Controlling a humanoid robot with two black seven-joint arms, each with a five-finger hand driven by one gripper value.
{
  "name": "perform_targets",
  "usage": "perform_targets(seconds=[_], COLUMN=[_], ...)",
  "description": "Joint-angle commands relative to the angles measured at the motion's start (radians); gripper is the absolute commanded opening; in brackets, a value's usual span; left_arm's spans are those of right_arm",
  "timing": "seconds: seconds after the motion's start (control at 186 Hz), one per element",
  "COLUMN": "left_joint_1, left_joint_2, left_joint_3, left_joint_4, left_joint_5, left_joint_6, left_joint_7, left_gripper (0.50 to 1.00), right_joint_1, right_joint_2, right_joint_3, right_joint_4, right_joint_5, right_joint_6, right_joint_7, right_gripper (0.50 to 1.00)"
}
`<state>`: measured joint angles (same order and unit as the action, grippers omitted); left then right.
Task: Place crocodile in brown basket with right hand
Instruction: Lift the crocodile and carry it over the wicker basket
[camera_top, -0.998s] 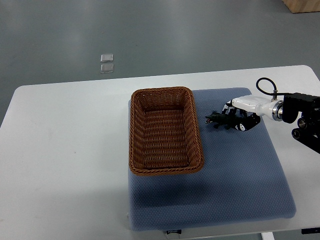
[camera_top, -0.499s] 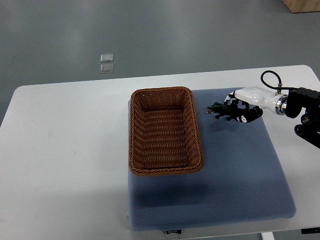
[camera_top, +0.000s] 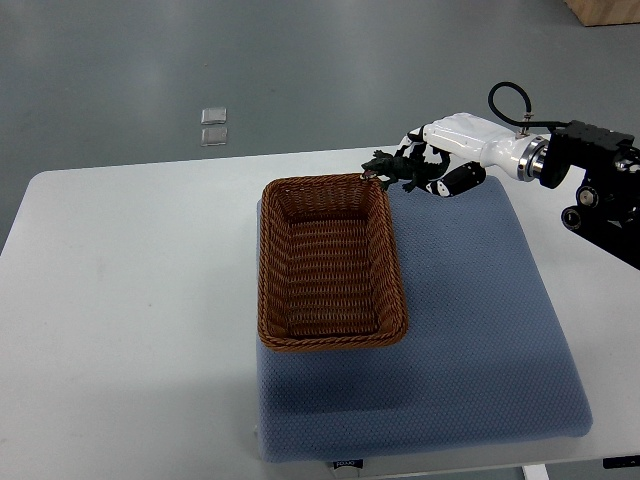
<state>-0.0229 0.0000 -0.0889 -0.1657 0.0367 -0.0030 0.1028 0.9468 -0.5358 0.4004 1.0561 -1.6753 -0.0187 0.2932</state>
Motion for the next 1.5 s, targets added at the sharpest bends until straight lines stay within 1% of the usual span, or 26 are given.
perform_targets(seconds=[0.0, 0.075, 0.188, 0.36, 0.725, 0.746, 0.751, 0.767, 0.773, 0.778, 0.784, 0.789, 0.8, 0.816, 0.832, 0.896, 0.923, 0.934, 0.955, 0.998, 1.036, 1.1, 1.159, 1.218, 1.401, 1.497], left_joint_1=[0.000, 0.000, 0.000, 0.000, 0.000, 0.000, 0.000, 0.000, 0.000, 0.000, 0.000, 0.000, 0.000, 0.000, 0.000, 0.000, 0.000, 0.000, 0.000, 0.000, 0.000, 0.000, 0.000, 0.000, 0.000, 0.000], left_joint_2=[0.000, 0.000, 0.000, 0.000, 0.000, 0.000, 0.000, 0.000, 0.000, 0.000, 0.000, 0.000, 0.000, 0.000, 0.000, 0.000, 0.000, 0.000, 0.000, 0.000, 0.000, 0.000, 0.000, 0.000, 0.000, 0.000], left_joint_3=[0.000, 0.000, 0.000, 0.000, 0.000, 0.000, 0.000, 0.000, 0.000, 0.000, 0.000, 0.000, 0.000, 0.000, 0.000, 0.000, 0.000, 0.000, 0.000, 0.000, 0.000, 0.000, 0.000, 0.000, 0.000, 0.000], left_joint_4=[0.000, 0.000, 0.000, 0.000, 0.000, 0.000, 0.000, 0.000, 0.000, 0.000, 0.000, 0.000, 0.000, 0.000, 0.000, 0.000, 0.000, 0.000, 0.000, 0.000, 0.000, 0.000, 0.000, 0.000, 0.000, 0.000], left_joint_5=[0.000, 0.000, 0.000, 0.000, 0.000, 0.000, 0.000, 0.000, 0.000, 0.000, 0.000, 0.000, 0.000, 0.000, 0.000, 0.000, 0.000, 0.000, 0.000, 0.000, 0.000, 0.000, 0.000, 0.000, 0.000, 0.000], left_joint_6=[0.000, 0.000, 0.000, 0.000, 0.000, 0.000, 0.000, 0.000, 0.000, 0.000, 0.000, 0.000, 0.000, 0.000, 0.000, 0.000, 0.000, 0.000, 0.000, 0.000, 0.000, 0.000, 0.000, 0.000, 0.000, 0.000], left_joint_7=[0.000, 0.000, 0.000, 0.000, 0.000, 0.000, 0.000, 0.000, 0.000, 0.000, 0.000, 0.000, 0.000, 0.000, 0.000, 0.000, 0.000, 0.000, 0.000, 0.000, 0.000, 0.000, 0.000, 0.000, 0.000, 0.000], left_gripper=[1.000, 1.000, 1.000, 1.000, 1.000, 1.000, 1.000, 1.000, 1.000, 1.000, 1.000, 1.000, 1.000, 1.000, 1.000, 1.000, 1.000, 1.000, 1.000, 1.000, 1.000, 1.000, 1.000, 1.000, 1.000, 1.000], right_joint_1=[0.018, 0.018, 0.014, 0.007, -0.042, -0.043, -0.043, -0.045, -0.045, -0.045, -0.046, -0.046, -0.048, -0.048, -0.048, -0.049, -0.051, -0.052, -0.054, -0.056, -0.056, -0.059, -0.060, -0.062, -0.066, -0.094], right_joint_2=[0.004, 0.023, 0.085, 0.142, 0.160, 0.160, 0.160, 0.162, 0.162, 0.162, 0.163, 0.163, 0.163, 0.165, 0.165, 0.165, 0.165, 0.165, 0.165, 0.165, 0.165, 0.166, 0.168, 0.177, 0.185, 0.183], right_joint_3=[-0.002, -0.002, -0.012, -0.063, -0.077, -0.077, -0.077, -0.077, -0.077, -0.077, -0.077, -0.077, -0.077, -0.075, -0.075, -0.075, -0.075, -0.075, -0.075, -0.075, -0.075, -0.074, -0.074, -0.074, -0.043, 0.021], right_joint_4=[0.056, 0.085, 0.105, 0.107, 0.082, 0.082, 0.082, 0.081, 0.079, 0.079, 0.079, 0.079, 0.076, 0.074, 0.074, 0.073, 0.073, 0.073, 0.073, 0.073, 0.071, 0.061, 0.053, 0.042, 0.010, -0.016], right_joint_5=[-0.001, -0.006, -0.007, -0.007, -0.023, -0.023, -0.021, -0.023, -0.023, -0.023, -0.023, -0.023, -0.023, -0.023, -0.023, -0.023, -0.021, -0.023, -0.021, -0.023, -0.021, -0.023, -0.021, -0.021, -0.009, -0.001], right_joint_6=[-0.001, -0.001, 0.000, 0.000, 0.000, 0.000, 0.000, 0.000, 0.000, 0.000, -0.001, -0.001, -0.001, -0.001, -0.001, -0.001, -0.001, -0.001, -0.001, -0.004, -0.007, -0.018, -0.026, -0.032, -0.047, -0.049], right_joint_7=[0.011, 0.011, 0.018, 0.024, 0.023, 0.023, 0.023, 0.023, 0.021, 0.021, 0.021, 0.021, 0.021, 0.021, 0.021, 0.021, 0.021, 0.021, 0.021, 0.021, 0.021, 0.021, 0.021, 0.021, 0.018, 0.015], right_gripper=[0.500, 0.500, 0.500, 0.500, 0.500, 0.519, 0.533, 0.545, 0.560, 0.560, 0.576, 0.576, 0.607, 0.621, 0.654, 0.719, 0.738, 0.756, 0.758, 0.787, 0.801, 0.852, 0.862, 0.893, 0.897, 0.897])
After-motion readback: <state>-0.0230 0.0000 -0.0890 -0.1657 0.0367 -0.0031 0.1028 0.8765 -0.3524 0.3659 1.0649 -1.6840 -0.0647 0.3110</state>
